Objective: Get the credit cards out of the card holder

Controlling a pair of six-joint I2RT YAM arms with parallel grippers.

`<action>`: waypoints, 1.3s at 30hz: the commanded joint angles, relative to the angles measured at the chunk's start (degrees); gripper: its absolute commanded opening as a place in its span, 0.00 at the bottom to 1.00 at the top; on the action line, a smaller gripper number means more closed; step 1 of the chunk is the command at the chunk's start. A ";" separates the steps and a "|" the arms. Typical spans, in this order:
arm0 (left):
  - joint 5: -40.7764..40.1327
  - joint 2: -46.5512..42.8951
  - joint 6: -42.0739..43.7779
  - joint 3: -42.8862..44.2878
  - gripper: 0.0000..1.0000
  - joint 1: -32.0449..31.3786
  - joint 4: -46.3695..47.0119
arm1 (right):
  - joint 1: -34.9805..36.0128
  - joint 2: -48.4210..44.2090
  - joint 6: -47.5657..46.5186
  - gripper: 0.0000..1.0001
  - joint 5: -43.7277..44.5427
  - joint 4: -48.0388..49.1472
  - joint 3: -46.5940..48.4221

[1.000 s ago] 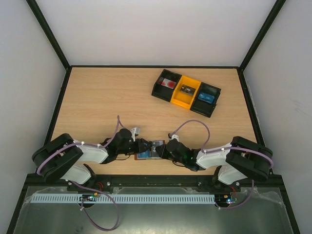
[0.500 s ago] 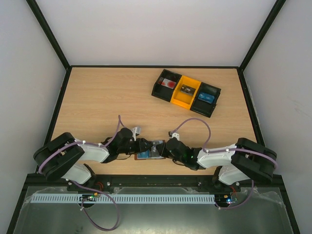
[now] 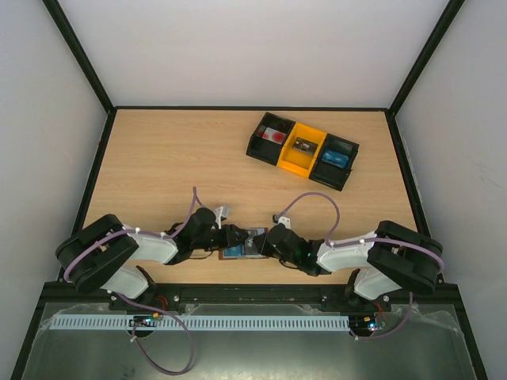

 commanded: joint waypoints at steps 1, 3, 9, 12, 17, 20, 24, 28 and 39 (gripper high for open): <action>-1.42 0.73 1.47 0.36 0.42 0.09 -2.45 | 0.37 -0.47 -1.41 0.15 3.28 -5.00 1.67; -1.37 0.86 1.36 0.41 0.42 0.10 -2.25 | 0.43 0.34 -1.31 0.15 2.65 -4.35 1.57; -0.88 1.69 1.58 0.77 0.36 0.15 -1.66 | 0.44 4.54 0.12 0.14 -0.62 1.72 0.14; -0.31 1.74 1.27 0.61 0.31 0.11 -0.75 | 0.47 5.26 0.64 0.14 -0.99 2.95 -0.44; -1.50 0.73 2.50 1.05 0.17 0.14 -2.59 | 0.48 5.08 0.61 0.14 -0.12 2.50 -0.58; -2.57 0.06 3.05 0.94 0.12 0.41 -4.05 | 0.43 5.10 0.34 0.14 0.55 1.61 -0.38; -2.66 -1.14 2.79 0.13 0.11 0.66 -4.10 | 0.43 5.16 0.24 0.14 0.80 1.40 -0.41; -2.51 -1.96 3.08 0.15 0.05 0.87 -4.61 | 0.43 5.06 0.08 0.14 1.23 0.98 -0.37; -3.13 -4.71 2.02 -0.96 0.07 1.64 -5.69 | 0.43 4.54 -0.01 0.13 2.06 0.19 -0.42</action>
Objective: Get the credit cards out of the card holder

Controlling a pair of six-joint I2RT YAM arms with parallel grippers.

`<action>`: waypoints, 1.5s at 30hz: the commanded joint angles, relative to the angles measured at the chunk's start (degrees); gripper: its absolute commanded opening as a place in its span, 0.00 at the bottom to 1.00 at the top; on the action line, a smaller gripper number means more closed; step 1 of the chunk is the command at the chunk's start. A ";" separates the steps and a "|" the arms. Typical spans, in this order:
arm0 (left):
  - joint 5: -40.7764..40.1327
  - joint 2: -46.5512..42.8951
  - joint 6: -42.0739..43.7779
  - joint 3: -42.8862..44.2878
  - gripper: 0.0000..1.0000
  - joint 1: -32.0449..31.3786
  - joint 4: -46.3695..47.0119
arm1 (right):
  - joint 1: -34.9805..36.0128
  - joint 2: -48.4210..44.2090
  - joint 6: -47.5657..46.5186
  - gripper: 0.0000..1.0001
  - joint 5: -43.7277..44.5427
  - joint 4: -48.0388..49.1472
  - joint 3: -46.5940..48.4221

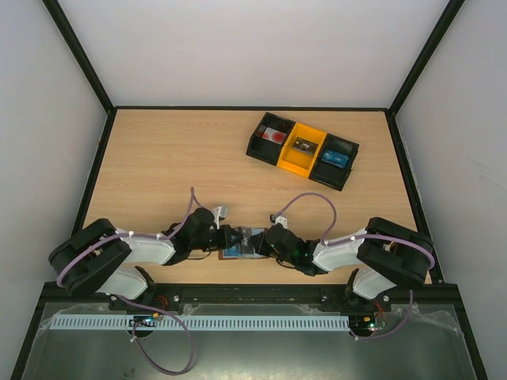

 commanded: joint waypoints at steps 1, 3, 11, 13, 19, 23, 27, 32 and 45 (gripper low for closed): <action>-2.27 -2.54 0.28 -0.92 0.10 0.99 -2.73 | 0.39 0.58 -0.14 0.13 2.40 -4.51 -1.02; -2.40 -3.12 0.24 -1.30 0.11 1.19 -2.72 | 0.43 0.63 -0.16 0.13 2.41 -4.46 -0.96; -1.63 -3.65 0.10 -1.73 0.03 1.56 -2.46 | 0.43 0.66 -0.24 0.13 2.57 -4.52 -0.64; -2.33 -4.21 0.29 -1.62 0.03 1.86 -4.12 | 0.42 0.66 -0.17 0.13 2.55 -4.65 -0.65; -7.26 -9.25 0.14 -2.13 0.03 2.49 -10.51 | 0.44 0.27 -0.29 0.13 2.71 -4.89 -0.56; -10.92 -14.00 -0.03 -2.06 0.03 2.62 -15.21 | 0.42 0.12 -0.30 0.13 2.49 -4.97 -0.34; -13.86 -19.80 0.36 -1.23 0.03 3.04 -20.13 | 0.39 -0.65 -0.43 0.14 1.89 -4.62 0.05; -15.77 -26.75 0.40 0.19 0.03 3.23 -25.11 | 0.44 -3.05 -0.12 0.15 0.10 -3.06 0.59; -10.81 -38.99 -7.01 0.30 0.03 3.33 -20.97 | 1.06 -15.71 6.79 0.37 -6.99 14.90 -4.59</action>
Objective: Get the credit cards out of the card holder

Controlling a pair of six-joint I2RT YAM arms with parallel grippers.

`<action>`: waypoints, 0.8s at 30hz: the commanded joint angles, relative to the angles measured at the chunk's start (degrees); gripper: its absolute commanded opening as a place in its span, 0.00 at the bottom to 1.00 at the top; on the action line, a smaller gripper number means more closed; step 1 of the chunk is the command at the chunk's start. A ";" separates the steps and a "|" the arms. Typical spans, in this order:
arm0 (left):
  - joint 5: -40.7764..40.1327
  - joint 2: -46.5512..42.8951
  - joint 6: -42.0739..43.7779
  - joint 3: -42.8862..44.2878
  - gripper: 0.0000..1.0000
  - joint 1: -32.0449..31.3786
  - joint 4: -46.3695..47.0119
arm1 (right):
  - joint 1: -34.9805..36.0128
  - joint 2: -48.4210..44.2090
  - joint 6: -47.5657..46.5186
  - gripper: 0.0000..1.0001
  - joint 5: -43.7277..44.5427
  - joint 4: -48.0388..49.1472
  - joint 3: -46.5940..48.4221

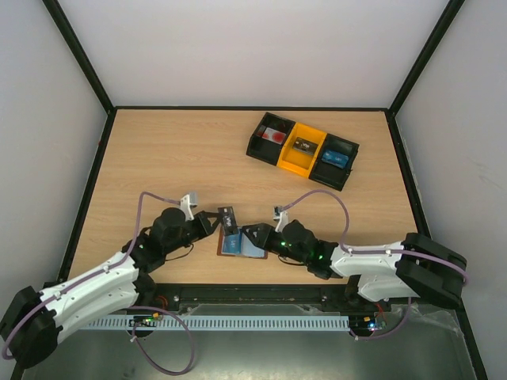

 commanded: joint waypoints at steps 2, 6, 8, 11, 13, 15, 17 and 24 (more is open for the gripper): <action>4.15 -3.57 -5.23 -0.62 0.03 0.18 6.57 | 1.70 -0.64 4.97 0.40 -2.24 11.27 -1.68; 6.58 -5.63 -8.72 -2.89 0.03 0.16 12.93 | 3.18 0.75 7.58 0.50 -0.67 15.58 -1.12; 7.33 -6.32 -9.44 -3.70 0.03 0.16 15.10 | 3.48 1.77 8.47 0.51 -0.56 18.16 -0.95; 8.22 -6.99 -10.32 -4.99 0.03 0.12 17.14 | 3.51 3.04 8.96 0.48 -1.72 21.85 -0.54; 8.80 -7.30 -11.42 -6.18 0.03 0.07 18.83 | 3.56 3.49 8.69 0.43 -2.14 22.87 -0.15; 9.37 -7.57 -12.26 -7.21 0.03 0.07 20.42 | 3.51 3.43 8.26 0.35 -2.10 23.05 -0.14; 10.24 -7.44 -12.27 -7.49 0.03 0.07 21.31 | 3.51 2.93 7.91 0.22 -1.60 23.10 -0.72; 14.72 -8.96 -10.55 -7.66 0.32 -0.02 21.06 | 3.51 -3.67 3.26 0.02 -2.79 19.94 -4.10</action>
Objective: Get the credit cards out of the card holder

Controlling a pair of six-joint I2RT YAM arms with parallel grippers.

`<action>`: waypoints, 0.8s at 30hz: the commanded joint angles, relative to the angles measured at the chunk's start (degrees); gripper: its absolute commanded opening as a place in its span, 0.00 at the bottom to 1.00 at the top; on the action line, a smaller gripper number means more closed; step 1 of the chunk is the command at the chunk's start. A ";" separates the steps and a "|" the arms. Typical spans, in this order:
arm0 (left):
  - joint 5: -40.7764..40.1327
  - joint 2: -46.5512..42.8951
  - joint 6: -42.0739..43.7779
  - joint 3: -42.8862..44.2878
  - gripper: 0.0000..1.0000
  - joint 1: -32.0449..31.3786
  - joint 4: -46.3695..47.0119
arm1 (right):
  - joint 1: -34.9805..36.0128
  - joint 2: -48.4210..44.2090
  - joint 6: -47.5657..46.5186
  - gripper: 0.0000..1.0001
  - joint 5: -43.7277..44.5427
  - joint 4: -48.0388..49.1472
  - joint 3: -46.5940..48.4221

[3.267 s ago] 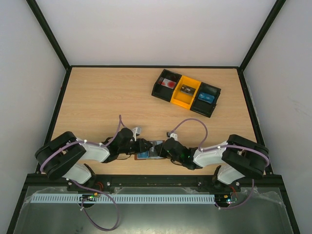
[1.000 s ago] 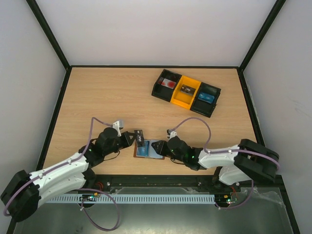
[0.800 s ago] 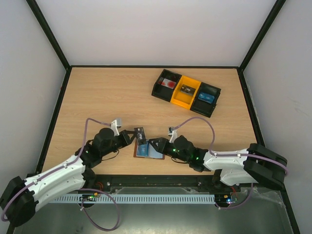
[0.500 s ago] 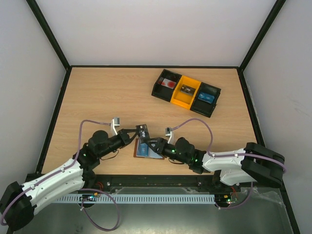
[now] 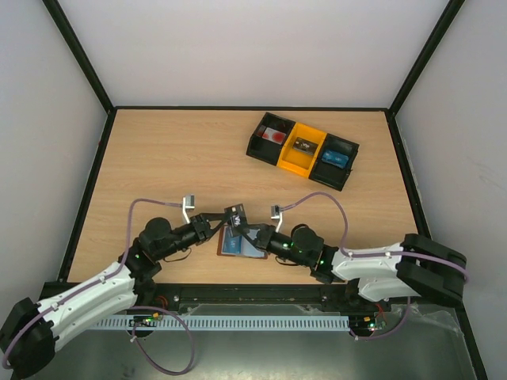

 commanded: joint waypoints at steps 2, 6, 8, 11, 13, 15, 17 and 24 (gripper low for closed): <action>6.64 -2.34 2.50 0.23 0.41 -0.02 0.50 | 0.28 -9.16 -7.20 0.02 -2.29 -7.03 -1.99; 9.00 -4.74 7.07 1.98 0.53 -0.02 -6.40 | 0.28 -16.73 -13.73 0.02 -7.53 -17.07 -2.47; 11.04 -5.61 10.34 3.52 0.57 0.19 -9.69 | 0.28 -19.64 -15.78 0.02 -11.53 -21.42 -2.67; 14.32 -6.13 15.70 6.69 0.60 0.20 -15.11 | 0.28 -22.53 -18.30 0.02 -16.78 -25.13 -2.39; 16.86 -6.32 17.91 8.35 0.62 0.25 -16.75 | 0.28 -23.76 -19.50 0.02 -18.92 -27.57 -1.80; 19.05 -5.95 20.00 9.60 0.62 0.25 -17.74 | 0.28 -24.80 -20.43 0.02 -20.86 -28.25 -1.67; 20.12 -5.03 21.46 10.44 0.59 0.30 -18.93 | 0.30 -25.50 -21.07 0.02 -22.02 -28.72 -1.48; 24.84 0.29 23.69 11.67 0.39 0.33 -19.46 | 0.28 -25.02 -21.79 0.02 -23.69 -29.55 -0.54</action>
